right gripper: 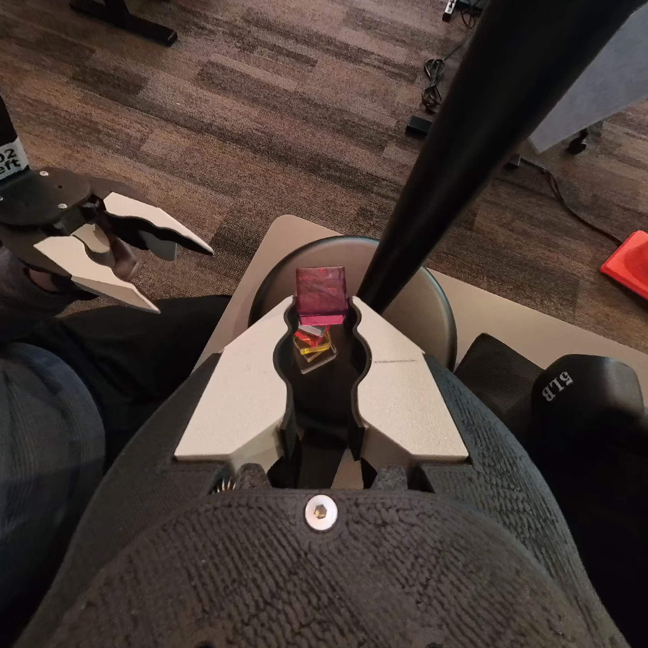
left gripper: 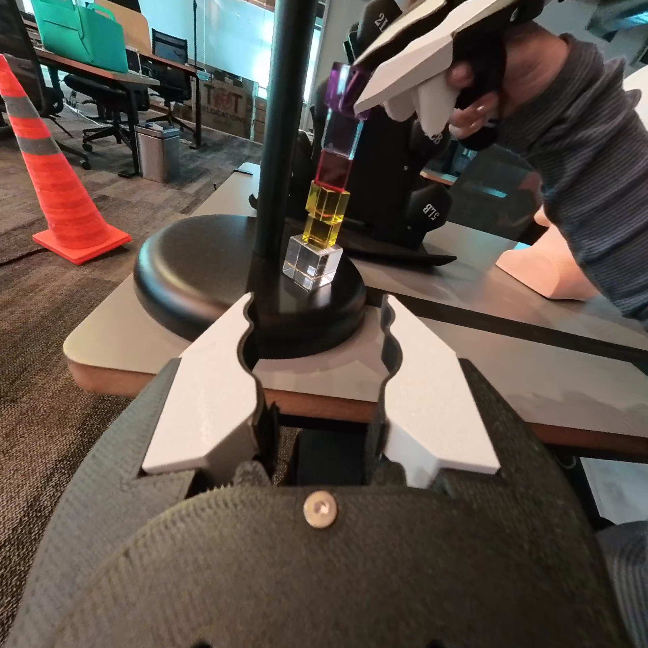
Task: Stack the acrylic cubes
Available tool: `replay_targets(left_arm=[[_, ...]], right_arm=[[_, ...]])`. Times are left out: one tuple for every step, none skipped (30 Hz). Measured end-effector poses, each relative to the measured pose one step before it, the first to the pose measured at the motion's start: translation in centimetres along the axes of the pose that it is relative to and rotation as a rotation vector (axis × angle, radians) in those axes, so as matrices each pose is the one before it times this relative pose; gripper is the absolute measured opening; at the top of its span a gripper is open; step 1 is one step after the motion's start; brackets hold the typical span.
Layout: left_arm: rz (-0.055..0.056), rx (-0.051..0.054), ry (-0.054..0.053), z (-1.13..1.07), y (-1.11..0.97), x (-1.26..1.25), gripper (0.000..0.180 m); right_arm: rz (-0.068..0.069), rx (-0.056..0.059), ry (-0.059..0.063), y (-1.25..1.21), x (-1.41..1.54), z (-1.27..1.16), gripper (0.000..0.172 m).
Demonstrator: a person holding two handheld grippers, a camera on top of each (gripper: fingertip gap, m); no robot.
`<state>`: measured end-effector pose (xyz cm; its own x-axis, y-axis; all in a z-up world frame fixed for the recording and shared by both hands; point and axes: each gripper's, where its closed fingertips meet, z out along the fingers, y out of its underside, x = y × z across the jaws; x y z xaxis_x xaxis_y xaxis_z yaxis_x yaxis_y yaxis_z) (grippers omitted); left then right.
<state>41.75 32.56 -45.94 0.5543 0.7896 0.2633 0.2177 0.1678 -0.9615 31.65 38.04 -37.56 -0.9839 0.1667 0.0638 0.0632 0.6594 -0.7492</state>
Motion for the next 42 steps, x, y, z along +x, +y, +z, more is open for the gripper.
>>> replay_targets(left_arm=[[0.0001,-0.0022,-0.0023,0.058,0.044,-0.039,0.07],[-0.0009,-0.002,-0.0024,0.034,0.038,-0.052,0.07],[-0.0015,-0.0015,-0.0018,0.026,0.037,-0.058,0.07],[-0.0016,-0.0006,-0.0012,0.005,0.025,-0.054,0.07],[-0.0015,0.0,-0.0022,0.003,0.015,-0.076,0.071],[-0.0006,0.0002,-0.0025,-0.013,-0.002,-0.071,0.071],[0.0001,-0.0002,-0.0029,-0.029,0.013,-0.086,0.071],[0.0003,-0.0005,-0.0029,-0.037,0.006,-0.093,0.072],[0.0007,-0.0009,-0.0029,-0.06,0.001,-0.104,0.072],[0.0011,0.0006,-0.0053,-0.119,-0.007,-0.157,0.072],[0.0005,0.004,-0.0088,-0.144,-0.041,-0.244,0.072],[-0.0021,0.0055,-0.0083,-0.151,-0.064,-0.269,0.072],[-0.0053,0.0047,-0.0058,-0.086,-0.043,-0.264,0.072],[-0.0069,0.0035,-0.0035,-0.026,-0.026,-0.23,0.072],[-0.0071,0.0011,-0.0007,0.049,0.002,-0.176,0.072],[-0.0066,-0.0026,0.0017,0.091,0.052,-0.093,0.072],[-0.0053,-0.0044,0.003,0.132,0.086,0.0,0.072],[-0.0025,-0.0055,0.0053,0.146,0.129,0.113,0.072],[0.0015,-0.0073,0.0023,0.172,0.179,0.133,0.072],[0.0036,-0.0076,-0.0024,0.21,0.228,0.113,0.072],[0.0044,-0.0072,0.0005,0.262,0.262,0.205,0.072],[0.0029,-0.0085,0.0046,0.316,0.296,0.288,0.072],[0.0019,-0.0107,0.0072,0.376,0.346,0.335,0.072],[0.0031,-0.0122,0.0064,0.418,0.37,0.326,0.072],[0.0057,-0.0086,0.0035,0.408,0.35,0.3,0.072],[0.0085,-0.0017,0.0018,0.39,0.269,0.291,0.071],[0.008,-0.0009,0.0016,0.393,0.249,0.309,0.071],[0.0075,-0.0025,0.0033,0.371,0.228,0.34,0.071],[0.009,-0.0008,0.0031,0.341,0.172,0.351,0.07],[0.0129,0.0048,0.0007,0.272,0.063,0.326,0.07],[0.016,0.0098,-0.0032,0.181,-0.073,0.265,0.07],[0.0171,0.0121,-0.0054,0.109,-0.158,0.197,0.069],[0.017,0.0162,-0.0071,0.023,-0.281,0.126,0.068],[0.0153,0.0215,-0.0092,-0.058,-0.39,0.056,0.068],[0.0128,0.026,-0.0102,-0.138,-0.465,-0.014,0.068],[0.0109,0.029,-0.0102,-0.208,-0.51,-0.054,0.067],[0.0103,0.0299,-0.0109,-0.269,-0.52,-0.119,0.067],[0.0121,0.0305,-0.0134,-0.288,-0.487,-0.2,0.066],[0.0152,0.0302,-0.0176,-0.312,-0.481,-0.289,0.066],[0.019,0.029,-0.0225,-0.309,-0.461,-0.392,0.065],[0.021,0.0256,-0.0259,-0.284,-0.427,-0.481,0.066],[0.0198,0.0224,-0.027,-0.268,-0.401,-0.52,0.066]], right_arm=[[0.0004,0.0012,-0.0018,-0.023,-0.021,0.031,0.027],[0.0019,0.0008,-0.0016,0.012,-0.055,0.008,0.03],[0.0013,0.0035,0.0017,-0.013,-0.026,-0.02,0.034],[0.0006,0.0085,0.0067,-0.021,0.017,-0.075,0.037],[0.0015,0.0121,0.0105,-0.028,0.062,-0.135,0.042],[0.0046,0.0153,0.0126,-0.049,0.066,-0.228,0.047],[0.0109,0.0185,0.0184,-0.054,0.085,-0.379,0.053],[0.0132,0.0221,0.0247,-0.066,0.028,-0.587,0.059],[0.0009,0.0322,0.0329,-0.119,-0.053,-0.822,0.064],[-0.0157,0.0384,0.0535,-0.086,0.155,-1.03,0.066],[-0.0239,0.0358,0.0785,0.063,0.569,-1.125,0.066],[-0.0254,0.0359,0.0921,0.195,0.874,-1.086,0.065],[-0.0223,0.042,0.0889,0.284,0.898,-0.919,0.061],[-0.0154,0.0511,0.0731,0.344,0.629,-0.695,0.054],[-0.0043,0.0638,0.0513,0.355,0.102,-0.593,0.046],[0.01,0.0772,0.0286,0.366,-0.582,-0.628,0.036],[0.0158,0.0776,0.011,0.574,-1.14,-0.69,0.025],[0.0022,0.0531,0.0076,1.044,-1.339,-0.69,0.018],[-0.0275,0.0153,0.0143,1.536,-1.229,-0.634,0.013],[-0.052,-0.009,0.027,1.694,-0.956,-0.54,0.008],[-0.0559,-0.0024,0.0385,1.364,-0.682,-0.501,0.005],[-0.0417,0.0241,0.0382,0.788,-0.556,-0.517,0.002],[-0.0239,0.0423,0.0267,0.341,-0.565,-0.558,0.0],[-0.0296,0.0448,0.0044,-0.023,-0.646,-0.415,0.0],[-0.0559,0.026,-0.0213,-0.358,-0.674,-0.096,0.0],[-0.0565,0.003,-0.0141,-0.402,-0.309,0.004,0.0],[-0.0413,0.0149,-0.0038,-0.337,-0.226,-0.065,0.0],[-0.0253,0.019,-0.0176,-0.165,-0.518,-0.085,0.0],[-0.0149,0.0019,-0.0315,0.045,-0.686,-0.035,0.0],[-0.0116,-0.0101,-0.0213,0.09,-0.438,0.013,0.0],[-0.0072,-0.0021,-0.0071,-0.036,-0.182,-0.002,0.0],[0.0004,0.0066,-0.0111,-0.12,-0.232,0.001,0.0],[0.01,0.0046,-0.012,-0.086,-0.245,0.042,0.0],[0.0159,-0.002,-0.0068,-0.03,-0.14,0.11,0.0],[0.0201,-0.0039,-0.0016,-0.028,-0.058,0.157,0.0],[0.023,0.0,0.0025,-0.099,-0.008,0.186,0.0],[0.0236,0.0038,0.0073,-0.198,0.047,0.229,0.0],[0.0236,0.0059,0.0124,-0.247,0.098,0.314,0.0],[0.0229,0.0046,0.0134,-0.236,0.047,0.426,0.0],[0.0174,-0.0017,0.0115,-0.111,-0.062,0.51,0.0],[0.0074,-0.009,0.008,0.032,-0.188,0.567,0.0],[-0.0052,-0.0105,-0.0012,0.059,-0.375,0.598,0.0]])
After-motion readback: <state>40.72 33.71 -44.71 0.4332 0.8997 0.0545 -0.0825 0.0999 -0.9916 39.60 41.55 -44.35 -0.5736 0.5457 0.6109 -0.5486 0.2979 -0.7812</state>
